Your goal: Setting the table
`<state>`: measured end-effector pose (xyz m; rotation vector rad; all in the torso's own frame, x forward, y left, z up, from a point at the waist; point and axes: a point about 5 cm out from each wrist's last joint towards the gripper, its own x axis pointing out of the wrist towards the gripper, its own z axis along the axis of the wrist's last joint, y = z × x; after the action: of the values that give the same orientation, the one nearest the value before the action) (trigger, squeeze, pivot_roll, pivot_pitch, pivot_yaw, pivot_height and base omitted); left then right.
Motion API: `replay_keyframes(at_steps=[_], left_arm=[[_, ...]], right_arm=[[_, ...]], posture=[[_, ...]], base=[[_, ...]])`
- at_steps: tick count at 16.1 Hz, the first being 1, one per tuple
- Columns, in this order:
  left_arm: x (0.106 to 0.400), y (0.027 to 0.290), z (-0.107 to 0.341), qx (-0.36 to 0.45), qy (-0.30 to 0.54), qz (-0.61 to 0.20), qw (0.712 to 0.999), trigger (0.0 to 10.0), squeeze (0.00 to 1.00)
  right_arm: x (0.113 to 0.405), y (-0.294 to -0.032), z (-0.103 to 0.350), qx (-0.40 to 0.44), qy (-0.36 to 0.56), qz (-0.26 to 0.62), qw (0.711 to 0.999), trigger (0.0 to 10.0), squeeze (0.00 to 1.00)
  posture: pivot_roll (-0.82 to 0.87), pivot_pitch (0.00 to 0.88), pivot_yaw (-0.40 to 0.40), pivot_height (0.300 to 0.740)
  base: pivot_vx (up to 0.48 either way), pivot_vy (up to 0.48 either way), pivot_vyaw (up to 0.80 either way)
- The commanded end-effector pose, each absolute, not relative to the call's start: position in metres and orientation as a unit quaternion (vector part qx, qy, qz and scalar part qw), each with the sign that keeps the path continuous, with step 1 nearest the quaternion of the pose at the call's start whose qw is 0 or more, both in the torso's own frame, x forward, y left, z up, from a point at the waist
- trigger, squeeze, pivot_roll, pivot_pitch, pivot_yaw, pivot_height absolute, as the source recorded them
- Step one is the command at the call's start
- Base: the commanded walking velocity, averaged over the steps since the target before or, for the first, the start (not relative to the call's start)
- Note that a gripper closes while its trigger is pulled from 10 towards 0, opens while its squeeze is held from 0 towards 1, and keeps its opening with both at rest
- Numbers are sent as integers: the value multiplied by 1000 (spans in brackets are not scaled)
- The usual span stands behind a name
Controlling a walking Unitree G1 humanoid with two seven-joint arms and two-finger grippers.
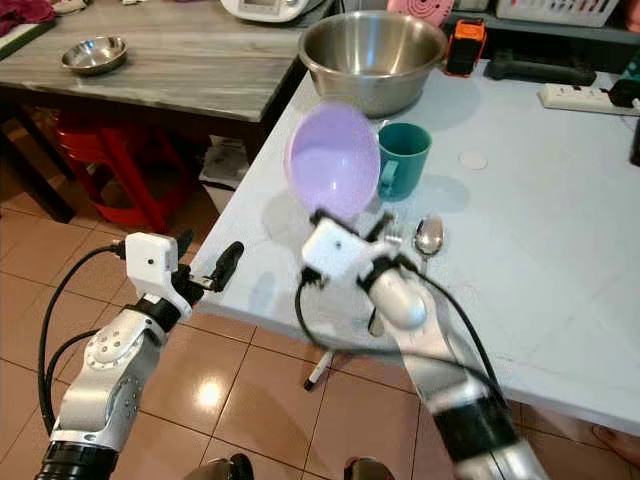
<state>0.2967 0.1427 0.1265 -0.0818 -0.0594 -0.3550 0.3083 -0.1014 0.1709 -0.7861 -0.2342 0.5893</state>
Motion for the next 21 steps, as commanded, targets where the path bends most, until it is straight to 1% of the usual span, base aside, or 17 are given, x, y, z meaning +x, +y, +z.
replay_keyframes(at_steps=[1, 3, 4, 5, 9, 10, 12, 13, 16, 21], left_arm=[[296, 146, 123, -32, -21, -174, 984, 10000, 0], [295, 146, 121, -34, -15, -181, 983, 10000, 0], [296, 146, 120, -32, -13, -187, 982, 10000, 0], [296, 147, 120, -30, -12, -189, 981, 10000, 0], [297, 146, 122, -27, -18, -218, 975, 10000, 0], [297, 148, 121, -21, -16, -230, 973, 10000, 0], [297, 149, 121, -18, -15, -236, 971, 10000, 0], [297, 149, 121, -18, -14, -238, 971, 10000, 0], [297, 146, 121, -21, -14, -243, 970, 10000, 0], [296, 145, 120, -27, -12, -245, 969, 10000, 0]], right_arm=[[300, -95, 175, -372, -107, 315, 867, 10000, 0], [295, -94, 176, -379, -83, 353, 851, 10000, 0], [289, -94, 182, -387, -62, 383, 837, 10000, 0], [287, -96, 184, -392, -54, 393, 830, 10000, 0], [283, -113, 189, -439, -6, 421, 794, 10000, 0], [283, -120, 192, -461, 16, 425, 779, 10000, 0], [285, -124, 195, -468, 27, 423, 775, 10000, 0], [287, -126, 197, -470, 31, 421, 775, 10000, 1000], [293, -129, 205, -480, 18, 401, 780, 10000, 1000], [304, -127, 223, -490, -19, 371, 788, 10000, 1000]], posture=[[-208, 134, 85, 740], [-213, 137, 91, 740], [-217, 137, 95, 740], [-220, 137, 97, 740], [-226, 138, 102, 740], [-227, 138, 106, 740], [-229, 137, 108, 740], [-230, 137, 110, 740], [-232, 135, 114, 740], [-229, 132, 117, 740]], base=[[0, 0, 0], [0, 0, 0], [0, 0, 0], [0, 0, 0], [0, 0, 0], [0, 0, 0], [0, 0, 0], [0, 0, 0], [0, 0, 0], [0, 0, 0]])
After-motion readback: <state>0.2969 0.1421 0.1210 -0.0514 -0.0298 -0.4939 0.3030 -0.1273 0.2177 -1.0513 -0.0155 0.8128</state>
